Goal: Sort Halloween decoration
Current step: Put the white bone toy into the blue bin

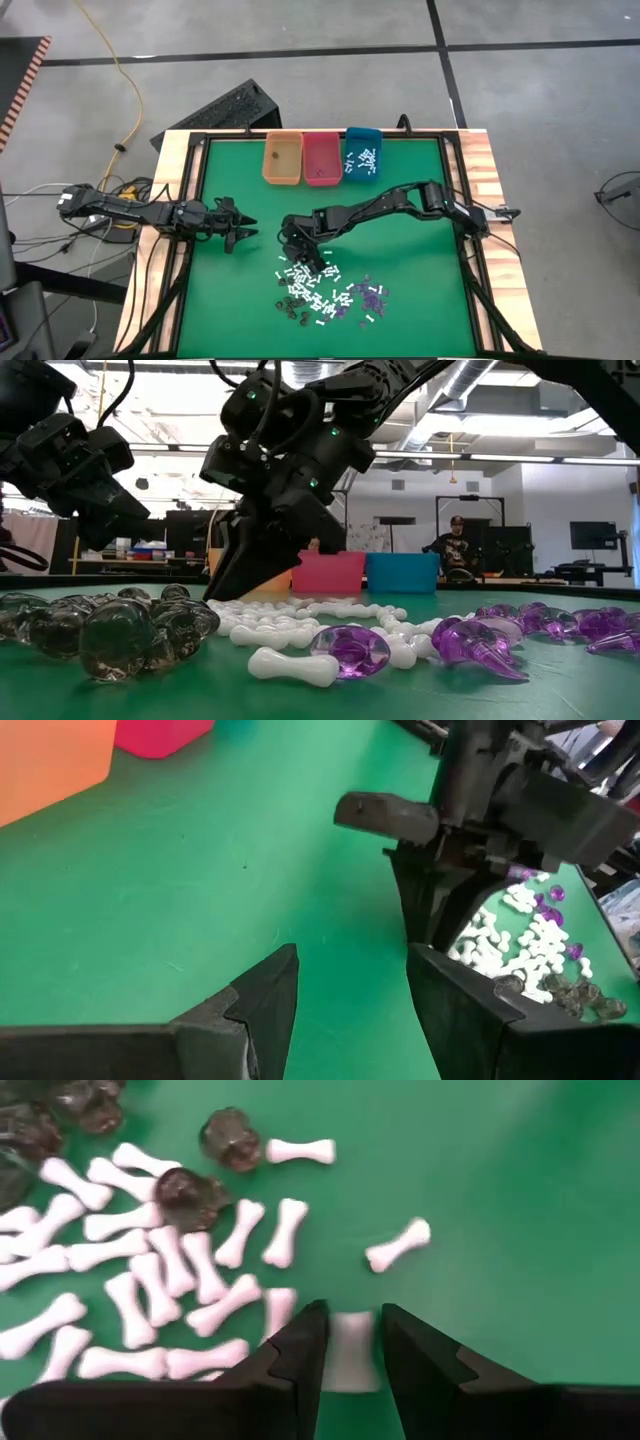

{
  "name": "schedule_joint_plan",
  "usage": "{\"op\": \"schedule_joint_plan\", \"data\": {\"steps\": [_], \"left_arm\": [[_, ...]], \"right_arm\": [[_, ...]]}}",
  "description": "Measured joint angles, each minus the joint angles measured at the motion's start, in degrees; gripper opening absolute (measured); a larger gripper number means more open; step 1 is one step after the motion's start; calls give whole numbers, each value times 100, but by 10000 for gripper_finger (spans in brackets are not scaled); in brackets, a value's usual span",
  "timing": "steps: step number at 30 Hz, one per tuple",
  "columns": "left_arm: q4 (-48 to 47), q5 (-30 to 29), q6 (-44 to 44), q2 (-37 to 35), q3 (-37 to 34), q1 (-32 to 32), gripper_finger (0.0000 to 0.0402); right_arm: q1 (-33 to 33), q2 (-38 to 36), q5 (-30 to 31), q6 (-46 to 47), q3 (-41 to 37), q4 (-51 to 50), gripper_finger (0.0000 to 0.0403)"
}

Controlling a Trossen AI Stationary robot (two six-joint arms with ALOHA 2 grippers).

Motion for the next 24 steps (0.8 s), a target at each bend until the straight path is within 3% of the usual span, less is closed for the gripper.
{"op": "schedule_joint_plan", "data": {"steps": [6,20,24], "left_arm": [[0,-3,-7,-9,0,2,179],[-2,12,-4,-9,0,2,179],[-7,53,-4,-9,0,1,179]], "right_arm": [[-1,9,8,86,-2,-50,125],[-105,18,46,742,-6,-206,20],[-105,-28,49,964,-13,-234,16]]}}
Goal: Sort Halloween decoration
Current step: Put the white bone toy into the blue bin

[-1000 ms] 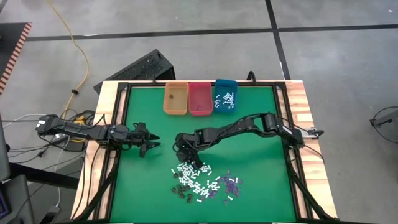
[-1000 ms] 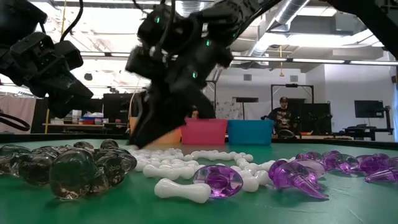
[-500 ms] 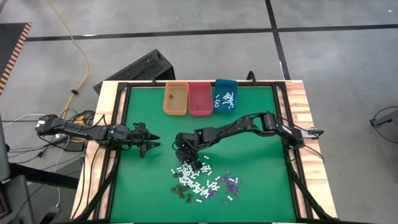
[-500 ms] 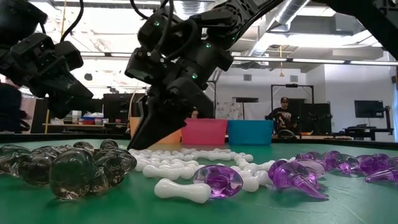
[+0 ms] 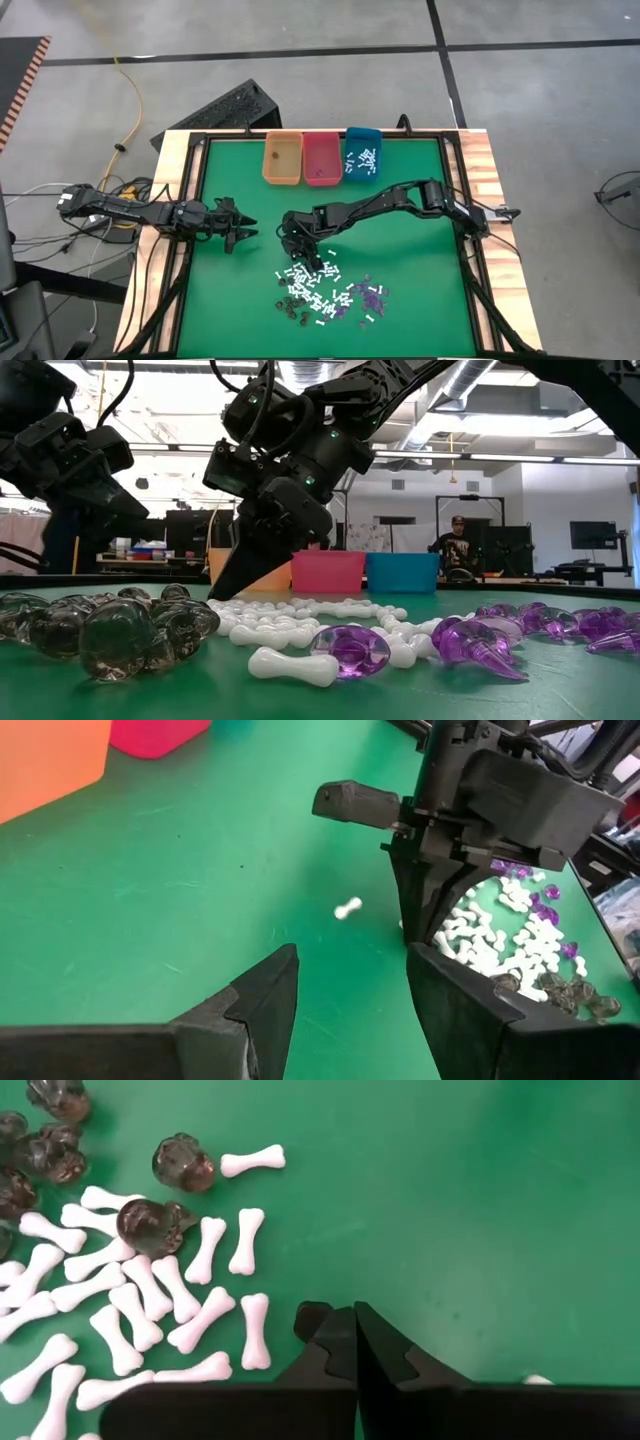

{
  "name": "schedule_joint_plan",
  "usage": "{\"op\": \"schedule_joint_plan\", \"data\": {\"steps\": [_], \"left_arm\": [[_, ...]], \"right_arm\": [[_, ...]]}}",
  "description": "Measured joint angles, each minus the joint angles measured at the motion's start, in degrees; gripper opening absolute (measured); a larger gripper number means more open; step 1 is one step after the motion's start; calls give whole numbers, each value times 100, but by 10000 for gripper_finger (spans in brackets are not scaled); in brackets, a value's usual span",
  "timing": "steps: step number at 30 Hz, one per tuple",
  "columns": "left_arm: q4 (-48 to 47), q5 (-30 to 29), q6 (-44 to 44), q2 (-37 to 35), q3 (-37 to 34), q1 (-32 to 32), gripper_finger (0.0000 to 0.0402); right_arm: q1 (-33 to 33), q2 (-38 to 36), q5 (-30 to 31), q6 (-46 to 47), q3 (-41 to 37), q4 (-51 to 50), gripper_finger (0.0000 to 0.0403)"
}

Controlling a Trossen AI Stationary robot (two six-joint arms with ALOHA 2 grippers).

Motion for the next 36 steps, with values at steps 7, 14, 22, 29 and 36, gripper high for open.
{"op": "schedule_joint_plan", "data": {"steps": [7,14,22,29,36], "left_arm": [[-5,47,-4,0,0,0,179],[-3,52,-2,22,0,-1,179],[-6,64,-46,73,0,-1,179],[-4,60,-63,72,0,0,179],[-4,49,-99,74,0,-2,179]], "right_arm": [[-132,-259,31,95,-17,-226,17],[-403,-824,47,90,-9,-775,17],[-1112,-1579,359,-75,-2,-2163,17],[-2189,-2094,807,-71,-2,-3448,17],[-3202,-2023,1162,164,-35,-3743,18]]}}
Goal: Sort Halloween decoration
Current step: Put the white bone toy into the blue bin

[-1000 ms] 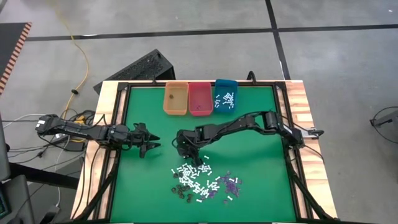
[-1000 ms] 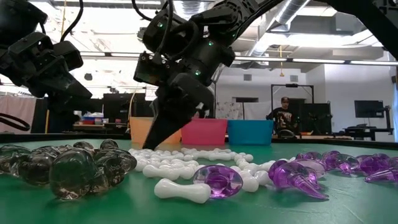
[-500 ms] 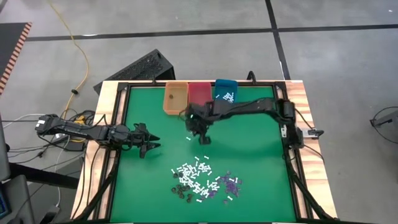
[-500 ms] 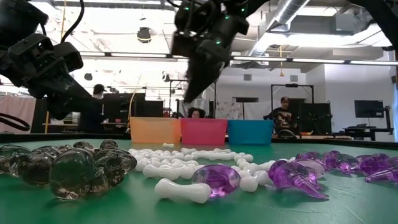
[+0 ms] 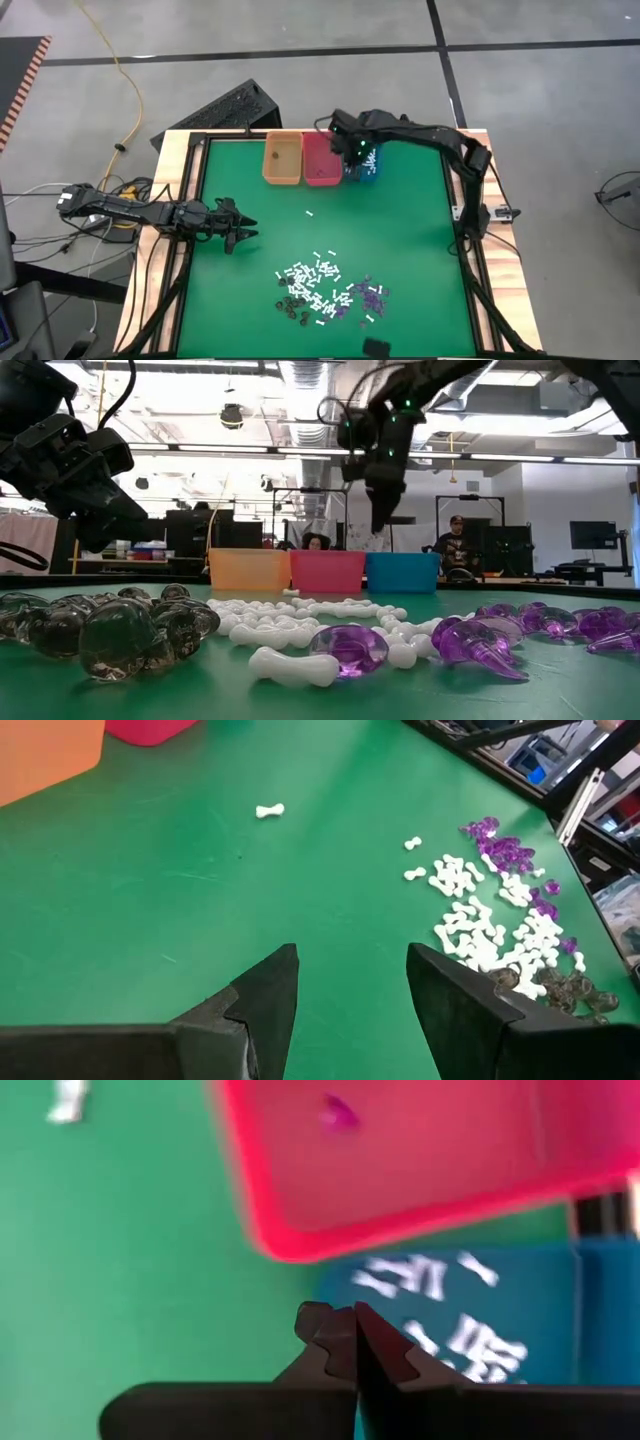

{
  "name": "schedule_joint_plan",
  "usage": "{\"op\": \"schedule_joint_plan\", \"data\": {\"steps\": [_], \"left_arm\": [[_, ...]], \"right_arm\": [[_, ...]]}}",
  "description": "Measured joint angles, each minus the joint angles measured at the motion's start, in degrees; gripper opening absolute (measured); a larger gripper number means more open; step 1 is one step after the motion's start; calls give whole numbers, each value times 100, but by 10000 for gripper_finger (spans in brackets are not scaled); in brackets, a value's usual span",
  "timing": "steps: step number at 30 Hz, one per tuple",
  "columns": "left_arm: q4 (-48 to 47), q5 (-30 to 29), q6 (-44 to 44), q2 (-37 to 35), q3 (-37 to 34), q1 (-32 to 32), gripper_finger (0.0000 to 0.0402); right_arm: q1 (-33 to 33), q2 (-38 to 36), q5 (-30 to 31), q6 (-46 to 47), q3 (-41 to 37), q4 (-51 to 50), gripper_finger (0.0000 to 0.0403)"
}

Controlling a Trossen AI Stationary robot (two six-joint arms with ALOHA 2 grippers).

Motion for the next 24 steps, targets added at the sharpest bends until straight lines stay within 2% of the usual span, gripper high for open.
{"op": "schedule_joint_plan", "data": {"steps": [3,6,11,14,17,24], "left_arm": [[0,0,-32,0,0,2,179],[0,0,-32,-2,0,1,179],[0,-7,-26,0,0,2,179],[0,-11,-24,-1,0,1,179],[0,-13,-26,-2,0,0,179],[0,-22,-6,0,0,0,179]], "right_arm": [[-319,90,295,299,-4,3,35],[-592,99,474,460,-4,-149,71],[-715,97,475,477,-4,-144,135],[-683,97,384,511,-4,-148,159],[-527,97,-165,490,-4,-126,164],[367,95,-436,923,-4,8,147]]}}
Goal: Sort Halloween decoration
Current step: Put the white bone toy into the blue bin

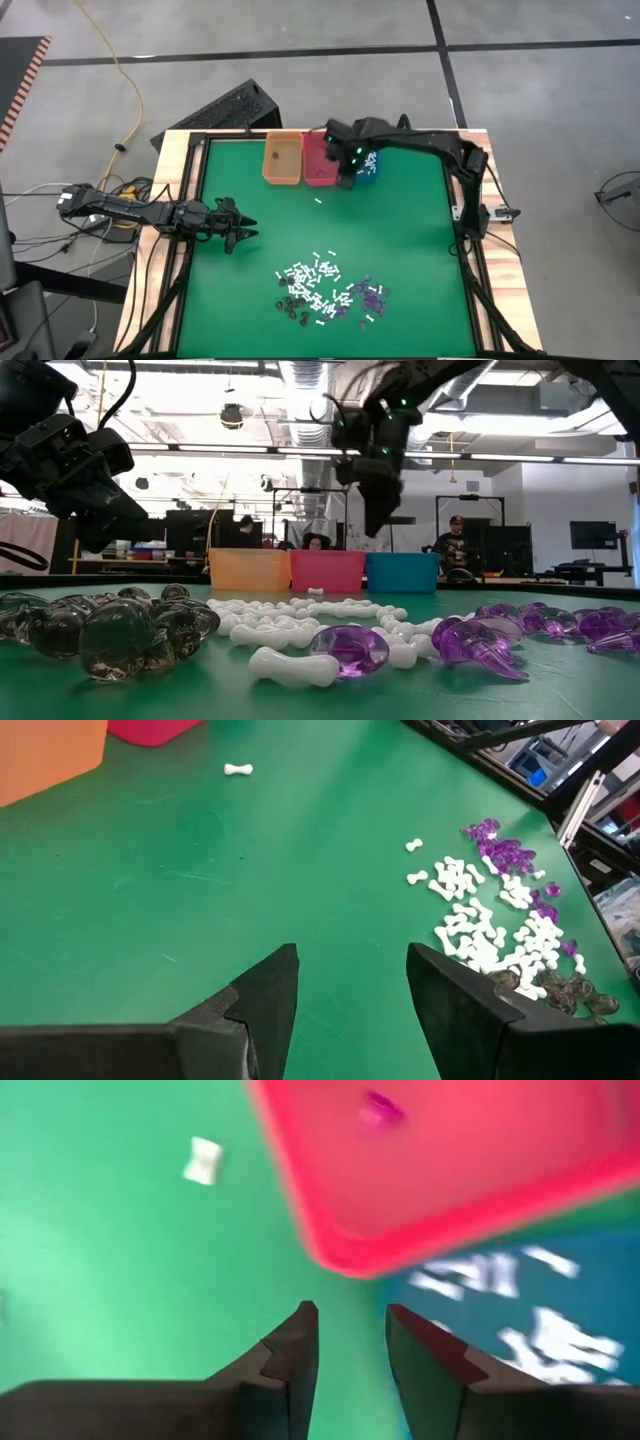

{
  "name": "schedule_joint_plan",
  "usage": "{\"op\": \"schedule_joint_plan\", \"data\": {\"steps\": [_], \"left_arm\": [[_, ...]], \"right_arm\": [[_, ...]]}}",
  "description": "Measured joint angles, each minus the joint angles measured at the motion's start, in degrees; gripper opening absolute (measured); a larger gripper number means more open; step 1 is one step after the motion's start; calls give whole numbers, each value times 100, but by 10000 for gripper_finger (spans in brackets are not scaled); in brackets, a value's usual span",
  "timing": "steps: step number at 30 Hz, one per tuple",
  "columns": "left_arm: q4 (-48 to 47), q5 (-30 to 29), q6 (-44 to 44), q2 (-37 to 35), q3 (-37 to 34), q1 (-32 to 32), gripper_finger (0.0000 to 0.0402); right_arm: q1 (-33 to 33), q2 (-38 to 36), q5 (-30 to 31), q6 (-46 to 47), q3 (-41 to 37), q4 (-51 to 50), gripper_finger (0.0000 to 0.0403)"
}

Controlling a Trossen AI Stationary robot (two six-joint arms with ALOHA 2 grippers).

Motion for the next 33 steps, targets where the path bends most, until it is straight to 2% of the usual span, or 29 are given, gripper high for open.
{"op": "schedule_joint_plan", "data": {"steps": [3,6,10,19,33], "left_arm": [[1,0,2,-2,0,1,179],[2,0,2,-2,0,0,179],[2,3,2,-2,0,1,179],[1,14,-2,-2,0,2,179],[6,-44,0,-1,0,0,179]], "right_arm": [[479,0,109,598,0,326,146],[928,119,731,1269,6,788,146],[1233,470,846,1500,4,1078,146],[1101,1281,915,1665,-2,1154,146],[1039,1384,1136,1708,9,1634,145]]}}
